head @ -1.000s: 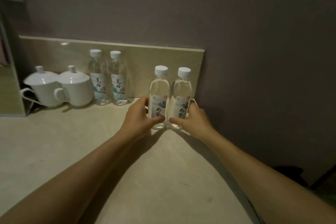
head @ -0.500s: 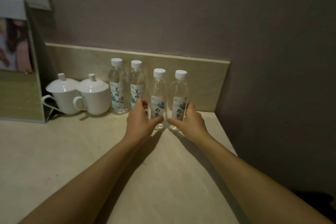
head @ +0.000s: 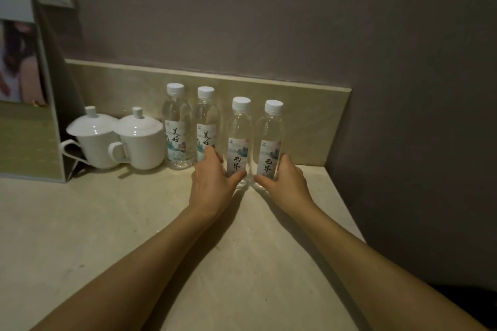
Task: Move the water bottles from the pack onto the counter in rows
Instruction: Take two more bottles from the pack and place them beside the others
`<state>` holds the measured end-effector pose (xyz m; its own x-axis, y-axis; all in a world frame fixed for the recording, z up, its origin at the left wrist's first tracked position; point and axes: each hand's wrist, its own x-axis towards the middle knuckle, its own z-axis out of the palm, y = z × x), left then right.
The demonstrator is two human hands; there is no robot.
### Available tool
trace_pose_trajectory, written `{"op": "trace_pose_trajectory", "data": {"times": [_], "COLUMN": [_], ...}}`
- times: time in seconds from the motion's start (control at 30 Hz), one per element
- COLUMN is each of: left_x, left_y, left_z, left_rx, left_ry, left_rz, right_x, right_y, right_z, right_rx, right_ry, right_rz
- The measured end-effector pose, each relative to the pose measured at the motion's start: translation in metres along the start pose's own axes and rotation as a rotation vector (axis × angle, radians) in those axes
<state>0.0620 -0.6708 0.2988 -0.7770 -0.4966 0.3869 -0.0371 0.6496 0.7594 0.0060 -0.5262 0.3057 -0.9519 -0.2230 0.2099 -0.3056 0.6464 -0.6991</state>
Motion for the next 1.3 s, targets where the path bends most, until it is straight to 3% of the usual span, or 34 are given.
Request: {"op": "trace_pose_trajectory", "data": {"times": [1.3], "left_x": [0.025], "left_y": [-0.003], "left_z": [0.014], "left_rx": [0.089], "left_ry": [0.067], "left_rz": [0.081], "right_x": [0.037], "right_y": [-0.01], "right_z": [0.018], "right_rx": [-0.051], "right_ry": [0.062], "right_rz": [-0.011]}}
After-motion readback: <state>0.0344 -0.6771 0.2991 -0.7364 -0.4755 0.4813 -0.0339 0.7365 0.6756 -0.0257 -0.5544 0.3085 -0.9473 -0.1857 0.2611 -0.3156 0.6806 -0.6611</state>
